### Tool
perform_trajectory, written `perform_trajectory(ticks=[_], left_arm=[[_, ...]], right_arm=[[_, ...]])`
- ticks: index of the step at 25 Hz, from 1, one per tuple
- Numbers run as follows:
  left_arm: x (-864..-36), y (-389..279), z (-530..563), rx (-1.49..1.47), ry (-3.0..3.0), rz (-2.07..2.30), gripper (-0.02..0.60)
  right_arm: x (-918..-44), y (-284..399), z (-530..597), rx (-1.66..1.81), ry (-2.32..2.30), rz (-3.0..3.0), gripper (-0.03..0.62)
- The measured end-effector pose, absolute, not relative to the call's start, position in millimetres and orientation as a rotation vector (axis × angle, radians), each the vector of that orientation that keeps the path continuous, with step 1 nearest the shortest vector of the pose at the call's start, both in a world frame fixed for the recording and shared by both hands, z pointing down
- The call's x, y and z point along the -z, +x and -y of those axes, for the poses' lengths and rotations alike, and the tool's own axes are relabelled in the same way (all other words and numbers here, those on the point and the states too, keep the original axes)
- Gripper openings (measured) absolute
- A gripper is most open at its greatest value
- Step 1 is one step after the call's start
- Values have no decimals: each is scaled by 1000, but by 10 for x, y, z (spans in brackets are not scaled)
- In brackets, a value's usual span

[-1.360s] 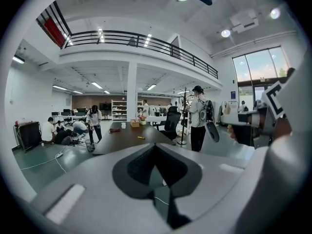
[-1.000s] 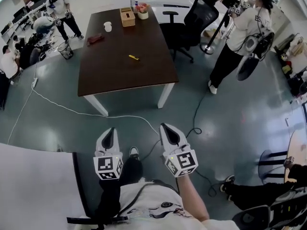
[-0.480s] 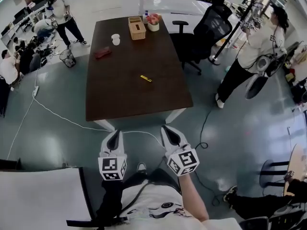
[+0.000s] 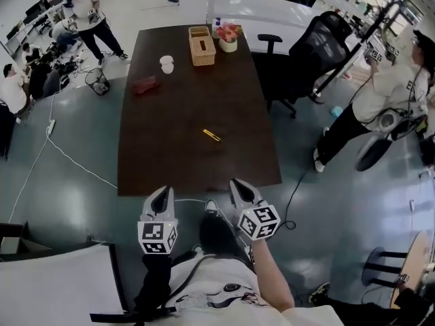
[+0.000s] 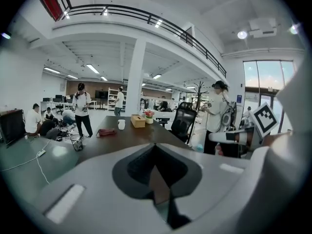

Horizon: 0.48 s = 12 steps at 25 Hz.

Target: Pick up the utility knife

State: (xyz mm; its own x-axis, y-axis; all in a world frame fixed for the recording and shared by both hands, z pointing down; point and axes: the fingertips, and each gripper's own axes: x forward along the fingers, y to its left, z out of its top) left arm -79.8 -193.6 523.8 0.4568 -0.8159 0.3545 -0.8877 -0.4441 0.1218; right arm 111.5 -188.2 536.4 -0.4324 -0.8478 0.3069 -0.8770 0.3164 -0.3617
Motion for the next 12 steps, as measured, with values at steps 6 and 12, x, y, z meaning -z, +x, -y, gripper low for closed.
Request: perform_trajectory(ticks=[6, 12], left_arm=[[-5425, -687, 2676, -343, 2312, 1482, -3], [-5617, -530, 2972, -366, 2254, 1466, -3]], right_arm=[[-5671, 1234, 2791, -851, 1517, 2495, 6], [-6392, 1541, 3338, -1026, 1444, 2345, 13]])
